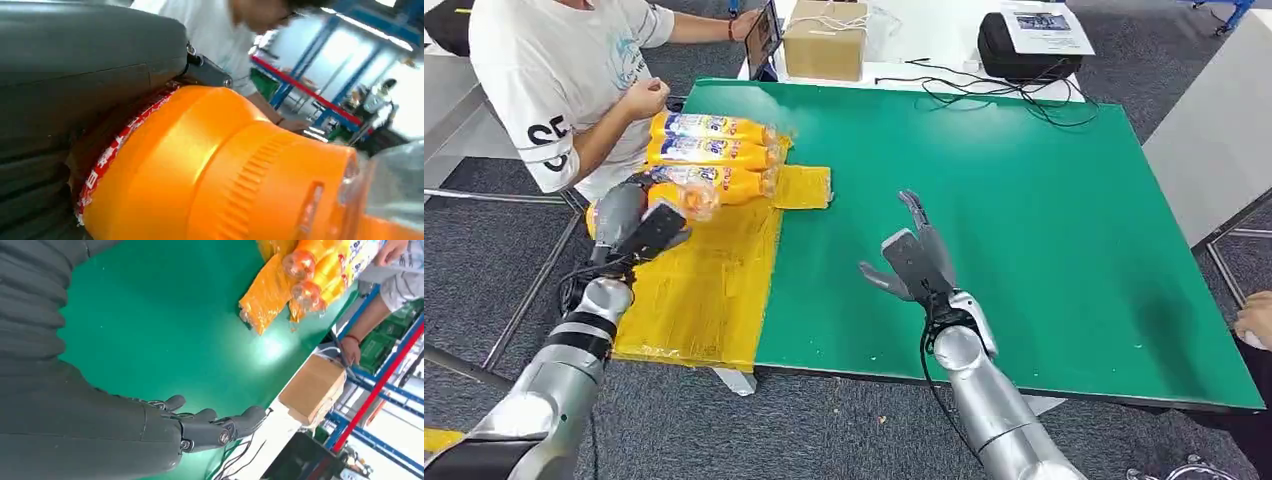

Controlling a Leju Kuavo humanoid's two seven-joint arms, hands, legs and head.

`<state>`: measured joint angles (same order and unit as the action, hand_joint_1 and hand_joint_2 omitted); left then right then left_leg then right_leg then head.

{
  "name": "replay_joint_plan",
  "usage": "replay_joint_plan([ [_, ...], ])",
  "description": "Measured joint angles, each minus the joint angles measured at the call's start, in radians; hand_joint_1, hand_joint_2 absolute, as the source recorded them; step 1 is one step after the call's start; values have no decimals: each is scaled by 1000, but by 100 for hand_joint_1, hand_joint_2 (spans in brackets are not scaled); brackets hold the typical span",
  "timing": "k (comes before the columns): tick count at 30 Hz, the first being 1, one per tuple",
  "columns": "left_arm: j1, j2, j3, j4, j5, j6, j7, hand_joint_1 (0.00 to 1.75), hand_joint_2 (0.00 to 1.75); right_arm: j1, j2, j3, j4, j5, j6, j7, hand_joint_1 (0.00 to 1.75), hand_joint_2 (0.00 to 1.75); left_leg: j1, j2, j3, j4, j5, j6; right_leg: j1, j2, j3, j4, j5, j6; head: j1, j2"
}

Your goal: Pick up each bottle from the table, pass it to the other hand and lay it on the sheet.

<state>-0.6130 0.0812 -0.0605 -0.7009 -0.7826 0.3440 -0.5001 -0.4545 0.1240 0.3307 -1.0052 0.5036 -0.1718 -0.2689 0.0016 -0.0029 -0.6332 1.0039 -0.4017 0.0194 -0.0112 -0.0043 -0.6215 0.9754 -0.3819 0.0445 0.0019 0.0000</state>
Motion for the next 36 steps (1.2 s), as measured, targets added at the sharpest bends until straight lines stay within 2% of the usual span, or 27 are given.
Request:
replay_joint_plan([
  [3, -5, 38, -76, 46, -213, 3, 1, 175, 175, -3, -6, 0, -2, -1, 23, -2, 0, 175, 0, 1, 0, 0, 0, 0, 0, 0, 0, 0, 0, 0, 0, 0],
  [7, -25, 66, -192, 113, -382, -68, 10, 175, 175, -22, -9, 1, -2, -2, 47, -2, 0, 175, 0, 0, 0, 0, 0, 0, 0, 0, 0, 0, 0, 0, 0, 0],
  [11, -55, 81, -295, 173, -440, -132, 12, 175, 175, -40, -11, 5, -2, -3, 61, -2, 0, 175, 0, 0, 0, 0, 0, 0, 0, 0, 0, 0, 0, 0, 0, 0],
  [18, -96, 81, -380, 239, -416, -238, 16, 175, 175, -48, -11, 26, 0, -9, 78, -2, 0, 175, 0, 0, 0, 0, 0, 0, 0, 0, 0, 0, 0, 0, 0, 0],
  [19, -102, 81, -387, 248, -411, -245, 16, 150, 175, -49, -11, 27, 2, -11, 79, -2, 0, 175, 0, 0, 0, 0, 0, 0, 0, 0, 0, 0, 0, 0, 0, 0],
  [20, -107, 80, -392, 253, -410, -252, 16, 19, 175, -49, -12, 28, 3, -14, 80, -2, 0, 175, 0, 0, 0, 0, 0, 0, 0, 0, 0, 0, 0, 0, 0, 0],
  [21, -111, 79, -396, 257, -409, -257, 16, 0, 175, -49, -13, 28, 4, -18, 81, -2, 0, 175, 0, 0, 0, 0, 0, 0, 0, 0, 0, 0, 0, 0, 0, 0],
  [27, -125, 77, -409, 272, -352, -310, 16, 3, 175, -49, -17, 31, 15, -42, 108, -4, 0, 175, 0, 0, 0, 0, 0, 0, 0, 0, 0, 0, 0, 0, 0, 0],
  [36, -128, 75, -417, 278, -288, -314, -3, 0, 175, -49, -23, 38, 35, -62, 127, -9, 0, 175, 0, 0, 0, 0, 0, 0, 0, 0, 0, 0, 0, 0, 0, 0],
])
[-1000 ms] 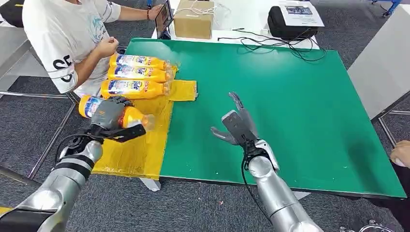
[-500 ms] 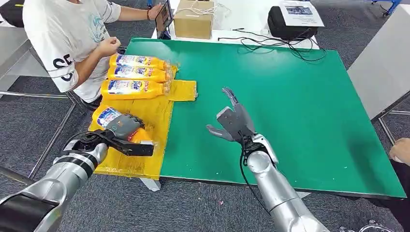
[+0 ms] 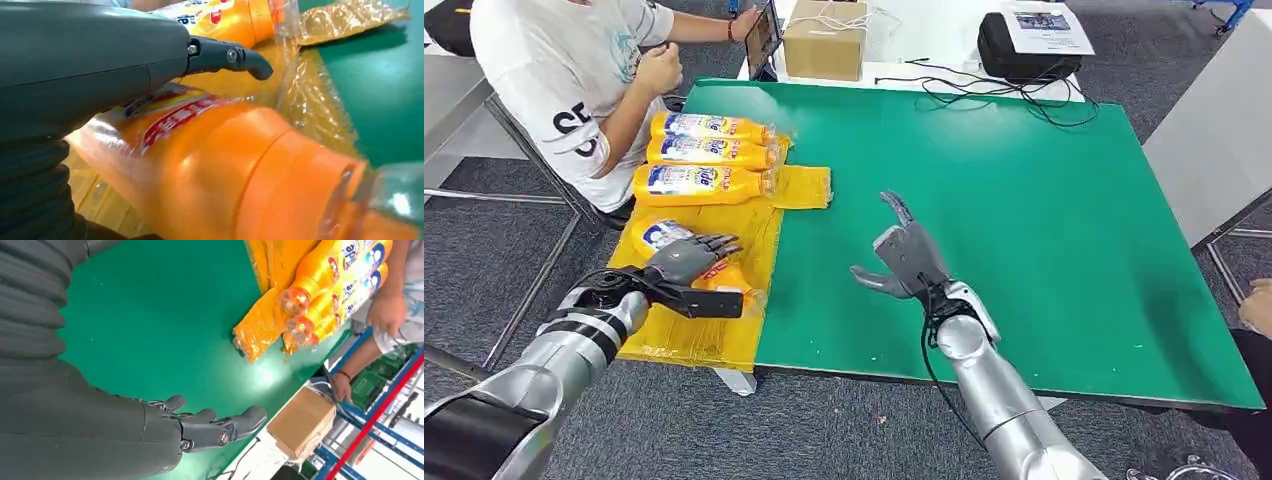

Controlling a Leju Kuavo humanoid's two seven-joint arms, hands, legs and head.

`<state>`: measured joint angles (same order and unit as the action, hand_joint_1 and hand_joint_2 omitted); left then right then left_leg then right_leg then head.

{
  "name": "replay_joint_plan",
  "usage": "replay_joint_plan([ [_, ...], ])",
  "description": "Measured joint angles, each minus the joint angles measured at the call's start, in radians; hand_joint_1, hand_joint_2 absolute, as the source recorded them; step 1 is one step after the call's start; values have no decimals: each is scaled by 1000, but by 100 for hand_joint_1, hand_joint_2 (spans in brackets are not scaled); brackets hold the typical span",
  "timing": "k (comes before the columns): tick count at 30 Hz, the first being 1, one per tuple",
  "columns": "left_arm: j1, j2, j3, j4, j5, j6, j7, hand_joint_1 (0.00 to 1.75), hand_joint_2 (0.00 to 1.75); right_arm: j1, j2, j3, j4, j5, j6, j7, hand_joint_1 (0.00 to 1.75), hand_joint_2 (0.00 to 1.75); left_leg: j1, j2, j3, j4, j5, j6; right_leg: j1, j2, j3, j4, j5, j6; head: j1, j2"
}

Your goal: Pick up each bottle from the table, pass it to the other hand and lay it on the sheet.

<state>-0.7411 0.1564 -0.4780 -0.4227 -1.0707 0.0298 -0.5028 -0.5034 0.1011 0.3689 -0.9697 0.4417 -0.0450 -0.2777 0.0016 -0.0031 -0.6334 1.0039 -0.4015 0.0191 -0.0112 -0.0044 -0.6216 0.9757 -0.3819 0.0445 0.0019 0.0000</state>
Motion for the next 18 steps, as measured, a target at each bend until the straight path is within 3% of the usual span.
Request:
replay_joint_plan([
  [13, 3, 4, 8, -1, 100, 1, -48, 0, 175, 0, -11, 7, 24, -14, 4, -8, 0, 175, 0, 0, 0, 0, 0, 0, 0, 0, 0, 0, 0, 0, 0, 0],
  [18, 31, 32, 95, -52, 317, -23, -136, 0, 175, 9, -18, 7, 28, -31, -7, -20, 0, 175, 0, 1, 0, 0, 0, 0, 0, 0, 0, 0, 0, 0, 0, 0],
])
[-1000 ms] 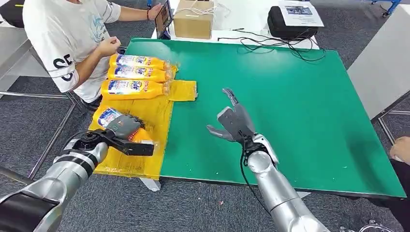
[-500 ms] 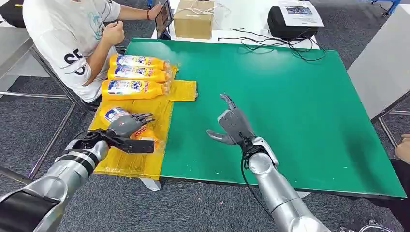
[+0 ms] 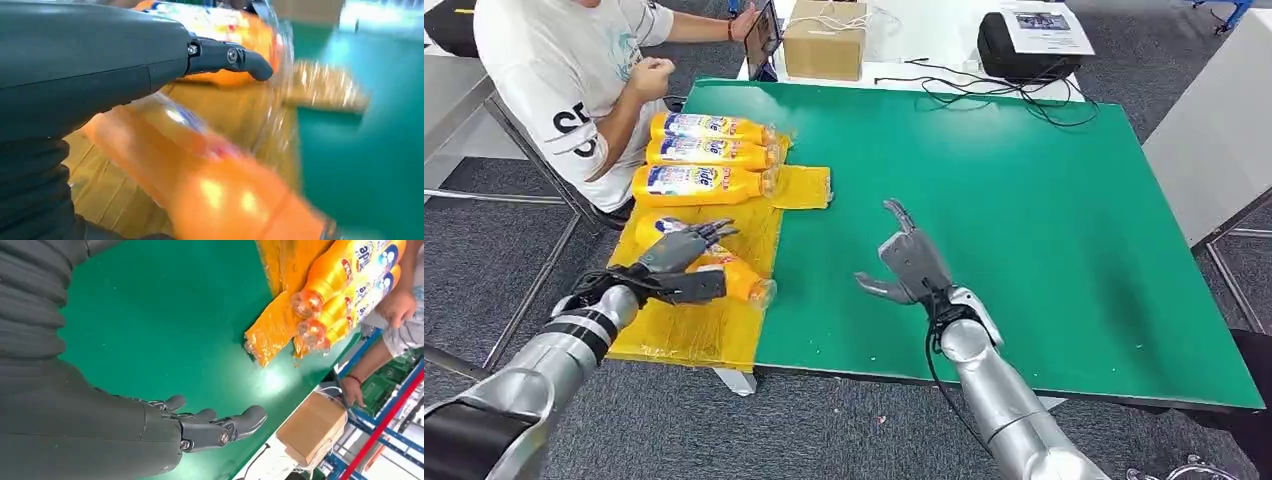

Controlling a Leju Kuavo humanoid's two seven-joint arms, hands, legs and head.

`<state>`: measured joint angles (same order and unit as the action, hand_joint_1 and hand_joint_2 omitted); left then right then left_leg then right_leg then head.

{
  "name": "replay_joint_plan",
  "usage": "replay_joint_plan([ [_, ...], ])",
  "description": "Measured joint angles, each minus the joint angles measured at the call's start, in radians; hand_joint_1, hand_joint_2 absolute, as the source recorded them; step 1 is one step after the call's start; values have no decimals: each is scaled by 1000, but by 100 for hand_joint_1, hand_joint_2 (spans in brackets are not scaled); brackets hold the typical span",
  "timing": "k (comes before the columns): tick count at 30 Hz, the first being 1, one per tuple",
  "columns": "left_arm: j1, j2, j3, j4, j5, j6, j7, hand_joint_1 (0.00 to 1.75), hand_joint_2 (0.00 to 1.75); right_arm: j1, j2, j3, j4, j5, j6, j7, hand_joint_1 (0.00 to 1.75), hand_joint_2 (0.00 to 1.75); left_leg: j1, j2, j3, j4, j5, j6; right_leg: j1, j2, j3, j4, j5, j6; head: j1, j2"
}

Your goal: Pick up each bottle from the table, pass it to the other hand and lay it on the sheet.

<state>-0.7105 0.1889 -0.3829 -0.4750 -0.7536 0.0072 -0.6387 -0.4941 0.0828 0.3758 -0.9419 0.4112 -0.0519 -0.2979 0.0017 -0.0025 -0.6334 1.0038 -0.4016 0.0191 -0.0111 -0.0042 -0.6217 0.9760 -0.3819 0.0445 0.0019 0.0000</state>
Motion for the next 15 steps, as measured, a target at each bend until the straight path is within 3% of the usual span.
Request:
replay_joint_plan([
  [7, 68, 42, 165, -143, 156, -37, -32, 0, 175, 22, -11, -2, -1, -1, -8, -2, 0, 175, 0, 0, 0, 0, 0, 0, 0, 0, -1, 0, 0, 0, 0, 0],
  [15, 126, 11, 351, -294, 235, -6, -8, 0, 175, 56, -10, -12, -19, 5, -21, -3, 0, 175, 0, 0, 0, 0, 0, 0, 0, 0, -1, 0, 0, 0, 0, 0],
])
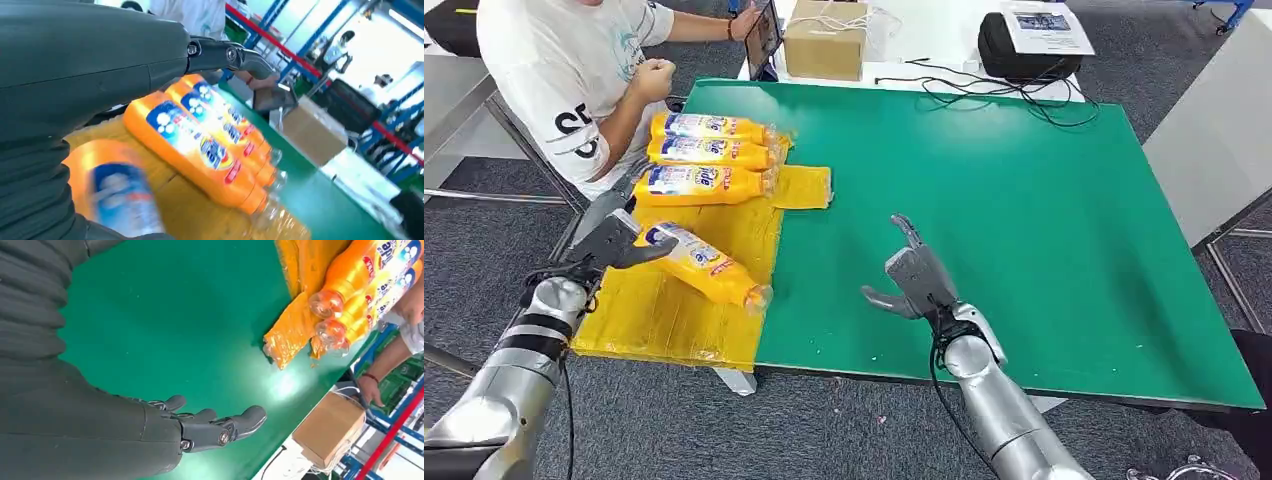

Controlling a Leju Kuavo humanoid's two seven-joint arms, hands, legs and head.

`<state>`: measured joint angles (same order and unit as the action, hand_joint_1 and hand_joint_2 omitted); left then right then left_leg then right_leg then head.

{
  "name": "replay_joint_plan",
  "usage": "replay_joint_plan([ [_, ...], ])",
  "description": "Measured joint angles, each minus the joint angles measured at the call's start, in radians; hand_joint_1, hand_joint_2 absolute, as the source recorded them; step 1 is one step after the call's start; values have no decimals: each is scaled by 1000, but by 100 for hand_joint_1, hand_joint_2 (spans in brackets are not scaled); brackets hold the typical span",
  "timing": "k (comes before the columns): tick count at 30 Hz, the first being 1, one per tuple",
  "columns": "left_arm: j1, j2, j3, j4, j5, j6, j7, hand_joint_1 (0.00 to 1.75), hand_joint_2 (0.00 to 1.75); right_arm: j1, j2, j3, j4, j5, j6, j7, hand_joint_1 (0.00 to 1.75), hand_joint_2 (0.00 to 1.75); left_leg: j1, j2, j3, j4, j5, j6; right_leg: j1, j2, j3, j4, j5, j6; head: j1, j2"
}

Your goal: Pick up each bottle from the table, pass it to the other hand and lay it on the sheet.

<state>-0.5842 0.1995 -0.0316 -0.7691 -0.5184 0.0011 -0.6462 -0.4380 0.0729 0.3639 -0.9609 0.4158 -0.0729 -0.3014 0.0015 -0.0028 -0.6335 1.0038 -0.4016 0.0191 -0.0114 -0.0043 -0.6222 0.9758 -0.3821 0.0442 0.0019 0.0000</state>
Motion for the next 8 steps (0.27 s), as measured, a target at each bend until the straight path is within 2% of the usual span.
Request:
replay_joint_plan([
  [4, 7, -21, 37, -31, 5, -1, 5, 0, 175, 7, 2, -6, -6, 0, -2, 0, 0, 175, 0, 0, 0, 0, 0, 0, 0, 0, 0, 0, 0, 0, 0, 0],
  [8, 15, -77, 51, -69, 10, 2, 16, 0, 175, 14, 11, -17, -14, -5, -10, -4, 0, 175, 0, -1, 0, 0, 0, 0, 0, 0, 0, 0, 0, 0, 0, 0],
])
